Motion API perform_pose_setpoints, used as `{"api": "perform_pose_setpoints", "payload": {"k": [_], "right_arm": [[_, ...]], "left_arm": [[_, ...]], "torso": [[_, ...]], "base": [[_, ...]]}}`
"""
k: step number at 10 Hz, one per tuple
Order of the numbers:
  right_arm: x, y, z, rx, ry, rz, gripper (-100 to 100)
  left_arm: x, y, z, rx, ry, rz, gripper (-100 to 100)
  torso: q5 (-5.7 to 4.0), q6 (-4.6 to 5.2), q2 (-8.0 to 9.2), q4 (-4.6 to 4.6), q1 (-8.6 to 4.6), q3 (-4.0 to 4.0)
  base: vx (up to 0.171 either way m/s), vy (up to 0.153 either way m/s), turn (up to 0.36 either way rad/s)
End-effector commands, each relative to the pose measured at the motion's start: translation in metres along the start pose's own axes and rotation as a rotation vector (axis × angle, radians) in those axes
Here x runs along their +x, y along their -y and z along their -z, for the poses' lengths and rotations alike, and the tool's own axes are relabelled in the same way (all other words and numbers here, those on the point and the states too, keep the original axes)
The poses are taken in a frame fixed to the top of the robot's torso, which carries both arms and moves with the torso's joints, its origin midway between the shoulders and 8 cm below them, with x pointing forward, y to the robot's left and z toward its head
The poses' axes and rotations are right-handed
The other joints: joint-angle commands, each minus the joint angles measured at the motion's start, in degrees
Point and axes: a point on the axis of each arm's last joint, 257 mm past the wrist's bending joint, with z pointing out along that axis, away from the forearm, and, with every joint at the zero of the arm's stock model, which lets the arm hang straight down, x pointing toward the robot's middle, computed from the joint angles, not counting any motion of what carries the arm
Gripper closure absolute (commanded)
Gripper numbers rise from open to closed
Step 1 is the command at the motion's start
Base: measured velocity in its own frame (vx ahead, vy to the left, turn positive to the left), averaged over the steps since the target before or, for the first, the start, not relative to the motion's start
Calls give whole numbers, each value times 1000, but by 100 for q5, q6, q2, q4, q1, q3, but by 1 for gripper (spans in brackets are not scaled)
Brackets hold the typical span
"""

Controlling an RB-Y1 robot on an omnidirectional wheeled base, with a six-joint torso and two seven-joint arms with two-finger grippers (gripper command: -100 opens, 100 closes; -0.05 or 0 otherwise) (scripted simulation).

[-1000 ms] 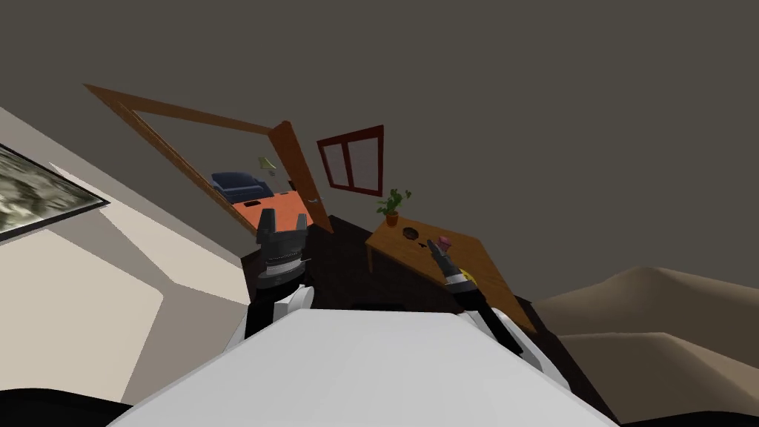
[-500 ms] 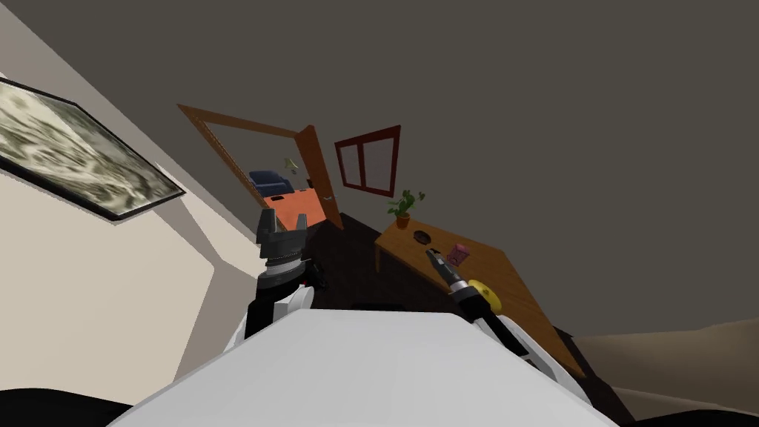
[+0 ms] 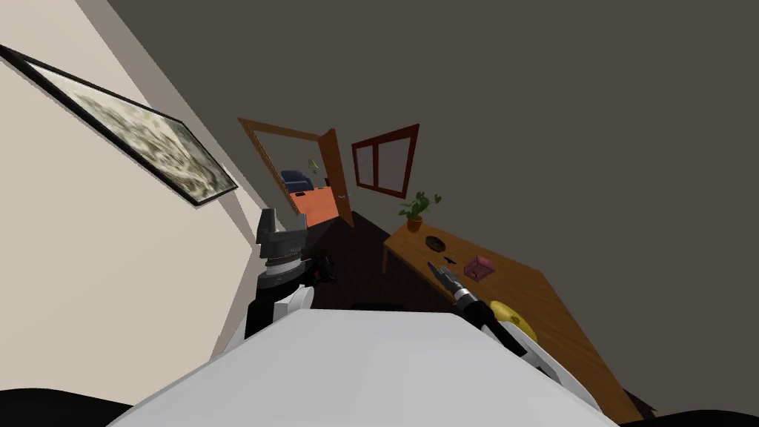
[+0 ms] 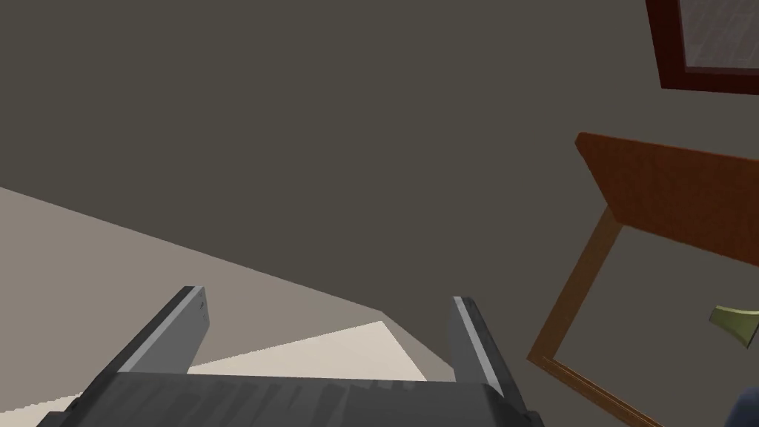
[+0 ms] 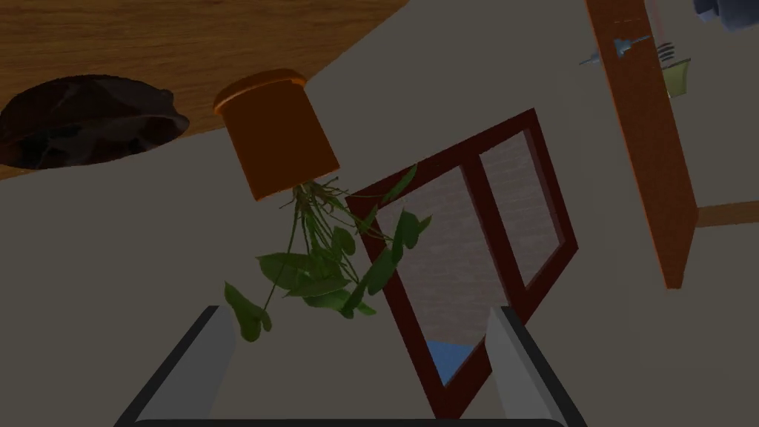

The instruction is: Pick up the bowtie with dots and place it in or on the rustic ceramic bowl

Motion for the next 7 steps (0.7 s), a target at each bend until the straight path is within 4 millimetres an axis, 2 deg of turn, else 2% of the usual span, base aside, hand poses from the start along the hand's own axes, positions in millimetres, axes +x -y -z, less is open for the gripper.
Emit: {"api": "perform_pose_setpoints", "payload": {"k": [1, 2, 4, 5, 7], "right_arm": [[29, 30, 12, 64, -97, 86, -100], [31, 32, 12, 73, -104, 88, -100], [64, 74, 31, 150, -231, 199, -100], [68, 81, 34, 167, -245, 200, -100], [97, 124, 61, 244, -375, 308, -100]], "left_arm": [[0, 0, 0, 0, 0, 0, 0], [0, 0, 0, 0, 0, 0, 0], [0, 0, 0, 0, 0, 0, 0], [0, 0, 0, 0, 0, 0, 0], [0, 0, 0, 0, 0, 0, 0]], "torso": [[0, 0, 0, 0, 0, 0], [-1, 2, -3, 0, -7, -1], [-1, 1, 0, 0, -9, 0], [-4, 1, -4, -1, -18, -2], [-3, 3, -4, 0, -18, -2]], "base": [[35, -26, 446], [29, -36, 161], [27, -42, 431], [25, -55, 155], [30, -78, 364]]}}
